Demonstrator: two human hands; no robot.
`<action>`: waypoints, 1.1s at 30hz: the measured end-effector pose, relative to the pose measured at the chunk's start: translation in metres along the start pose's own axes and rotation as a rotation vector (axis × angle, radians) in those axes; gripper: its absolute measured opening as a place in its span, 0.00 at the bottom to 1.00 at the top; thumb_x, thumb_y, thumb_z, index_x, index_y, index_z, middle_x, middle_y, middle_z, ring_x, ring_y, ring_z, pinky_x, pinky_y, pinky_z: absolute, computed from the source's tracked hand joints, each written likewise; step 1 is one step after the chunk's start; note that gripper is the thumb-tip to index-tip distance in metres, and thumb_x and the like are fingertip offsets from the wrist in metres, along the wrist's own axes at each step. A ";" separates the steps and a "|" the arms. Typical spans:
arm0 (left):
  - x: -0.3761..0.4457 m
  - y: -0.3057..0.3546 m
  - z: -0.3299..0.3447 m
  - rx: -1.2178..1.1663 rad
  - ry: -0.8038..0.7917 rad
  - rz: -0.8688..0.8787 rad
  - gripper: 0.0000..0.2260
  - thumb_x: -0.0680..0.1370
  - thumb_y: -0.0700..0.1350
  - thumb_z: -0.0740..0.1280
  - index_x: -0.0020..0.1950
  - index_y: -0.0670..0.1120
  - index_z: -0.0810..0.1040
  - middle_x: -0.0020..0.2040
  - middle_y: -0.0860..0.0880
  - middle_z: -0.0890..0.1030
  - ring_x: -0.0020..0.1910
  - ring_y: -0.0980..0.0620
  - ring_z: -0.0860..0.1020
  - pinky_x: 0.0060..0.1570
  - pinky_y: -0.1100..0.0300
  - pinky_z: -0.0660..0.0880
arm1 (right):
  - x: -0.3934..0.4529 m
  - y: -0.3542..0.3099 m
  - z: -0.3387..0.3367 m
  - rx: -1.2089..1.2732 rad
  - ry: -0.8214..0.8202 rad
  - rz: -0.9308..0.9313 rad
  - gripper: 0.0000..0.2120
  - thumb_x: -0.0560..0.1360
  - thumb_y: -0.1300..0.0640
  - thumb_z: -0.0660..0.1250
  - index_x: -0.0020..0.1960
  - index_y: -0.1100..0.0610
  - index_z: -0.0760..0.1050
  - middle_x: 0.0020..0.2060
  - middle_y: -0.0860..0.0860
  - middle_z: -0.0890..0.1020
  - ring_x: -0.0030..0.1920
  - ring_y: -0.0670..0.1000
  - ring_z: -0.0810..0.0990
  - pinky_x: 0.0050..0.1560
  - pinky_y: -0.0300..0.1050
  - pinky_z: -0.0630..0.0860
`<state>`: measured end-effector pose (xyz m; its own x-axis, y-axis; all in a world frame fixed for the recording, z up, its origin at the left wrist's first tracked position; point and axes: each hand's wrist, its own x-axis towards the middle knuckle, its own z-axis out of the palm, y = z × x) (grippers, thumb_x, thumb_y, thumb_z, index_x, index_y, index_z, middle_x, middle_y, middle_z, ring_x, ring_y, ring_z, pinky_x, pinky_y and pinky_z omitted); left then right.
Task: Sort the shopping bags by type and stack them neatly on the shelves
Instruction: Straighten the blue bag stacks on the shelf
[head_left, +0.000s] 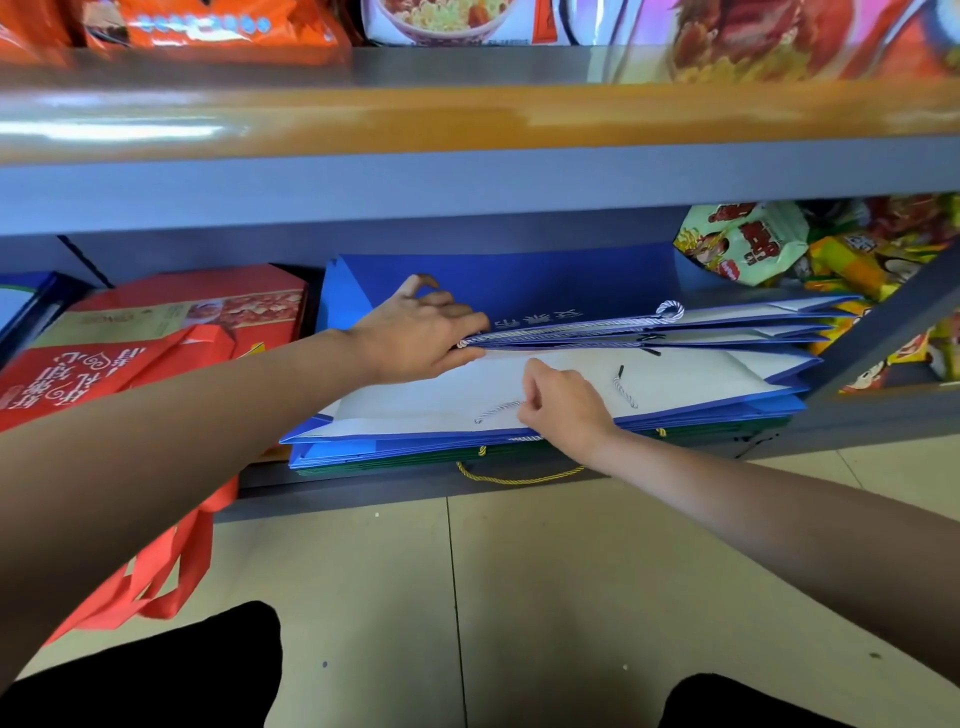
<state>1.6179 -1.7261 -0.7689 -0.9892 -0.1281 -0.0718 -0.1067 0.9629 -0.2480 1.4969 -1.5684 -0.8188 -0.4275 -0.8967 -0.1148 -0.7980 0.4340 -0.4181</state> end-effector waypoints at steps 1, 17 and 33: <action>0.000 0.001 0.000 0.003 -0.005 0.008 0.20 0.81 0.57 0.47 0.65 0.48 0.67 0.62 0.51 0.75 0.62 0.49 0.70 0.68 0.52 0.51 | -0.005 0.004 0.000 -0.026 -0.005 -0.015 0.04 0.74 0.63 0.59 0.44 0.56 0.65 0.40 0.54 0.77 0.41 0.57 0.74 0.38 0.48 0.69; -0.009 0.043 0.036 0.065 -0.022 0.082 0.30 0.75 0.63 0.48 0.66 0.45 0.73 0.61 0.47 0.77 0.55 0.46 0.77 0.61 0.46 0.69 | -0.035 0.063 -0.052 -0.492 0.092 -0.594 0.20 0.74 0.51 0.67 0.62 0.57 0.73 0.59 0.54 0.75 0.58 0.56 0.74 0.52 0.50 0.76; 0.008 0.070 0.023 -0.081 -0.173 -0.194 0.36 0.74 0.66 0.58 0.75 0.46 0.56 0.72 0.49 0.61 0.69 0.47 0.63 0.70 0.48 0.54 | -0.002 0.089 -0.083 -0.543 -0.178 -0.385 0.30 0.73 0.46 0.68 0.71 0.50 0.63 0.70 0.48 0.61 0.70 0.51 0.57 0.71 0.53 0.52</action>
<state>1.6050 -1.6653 -0.8092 -0.9183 -0.3440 -0.1961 -0.3071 0.9313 -0.1959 1.3913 -1.5208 -0.7811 -0.0319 -0.9762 -0.2143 -0.9987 0.0224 0.0469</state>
